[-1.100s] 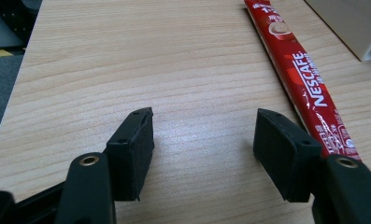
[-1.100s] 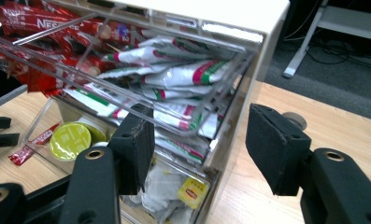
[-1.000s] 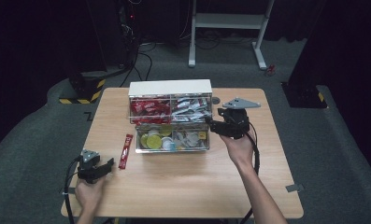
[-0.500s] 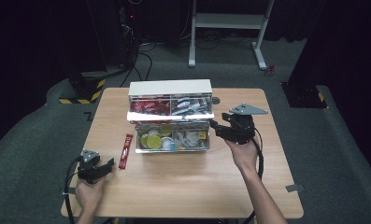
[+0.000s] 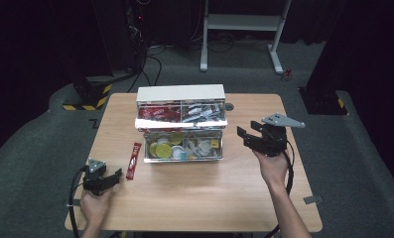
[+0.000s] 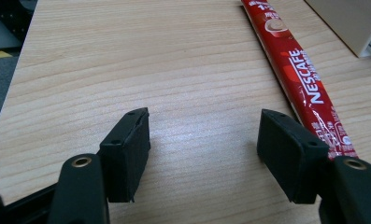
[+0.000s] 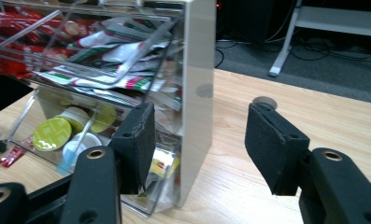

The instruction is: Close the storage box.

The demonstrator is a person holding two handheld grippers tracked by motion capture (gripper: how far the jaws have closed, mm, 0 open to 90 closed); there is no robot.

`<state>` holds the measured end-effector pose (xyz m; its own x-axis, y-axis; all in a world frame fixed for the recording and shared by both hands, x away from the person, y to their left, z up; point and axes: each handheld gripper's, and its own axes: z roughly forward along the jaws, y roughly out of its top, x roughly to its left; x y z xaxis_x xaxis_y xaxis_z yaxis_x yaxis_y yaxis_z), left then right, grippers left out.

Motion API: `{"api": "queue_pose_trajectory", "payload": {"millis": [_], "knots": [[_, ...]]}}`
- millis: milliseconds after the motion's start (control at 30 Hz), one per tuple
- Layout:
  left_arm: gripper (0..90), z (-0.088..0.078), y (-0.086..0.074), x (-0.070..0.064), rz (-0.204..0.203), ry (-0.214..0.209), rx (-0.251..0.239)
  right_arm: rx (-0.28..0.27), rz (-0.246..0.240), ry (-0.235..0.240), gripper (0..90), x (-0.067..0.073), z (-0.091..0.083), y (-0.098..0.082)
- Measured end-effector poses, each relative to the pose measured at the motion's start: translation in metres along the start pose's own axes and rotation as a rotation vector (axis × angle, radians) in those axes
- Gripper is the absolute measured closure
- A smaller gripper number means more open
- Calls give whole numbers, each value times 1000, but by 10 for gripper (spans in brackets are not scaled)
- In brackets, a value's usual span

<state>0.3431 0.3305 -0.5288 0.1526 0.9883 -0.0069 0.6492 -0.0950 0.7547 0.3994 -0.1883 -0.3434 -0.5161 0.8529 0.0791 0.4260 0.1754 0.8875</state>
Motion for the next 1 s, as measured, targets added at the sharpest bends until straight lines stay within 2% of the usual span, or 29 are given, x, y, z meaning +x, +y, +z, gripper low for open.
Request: {"api": "queue_pose_trajectory", "payload": {"millis": [333, 733, 1000], "knots": [[345, 0, 0, 1, 1, -4, 1, 10, 63, -29, 435, -21, -9, -20], [341, 0, 0, -1, 3, -1, 4, 8, 106, -58, 445, -35, -15, -38], [340, 0, 0, 0, 2, -1, 5, 20, 140, -88, 453, -44, -14, -59]]}}
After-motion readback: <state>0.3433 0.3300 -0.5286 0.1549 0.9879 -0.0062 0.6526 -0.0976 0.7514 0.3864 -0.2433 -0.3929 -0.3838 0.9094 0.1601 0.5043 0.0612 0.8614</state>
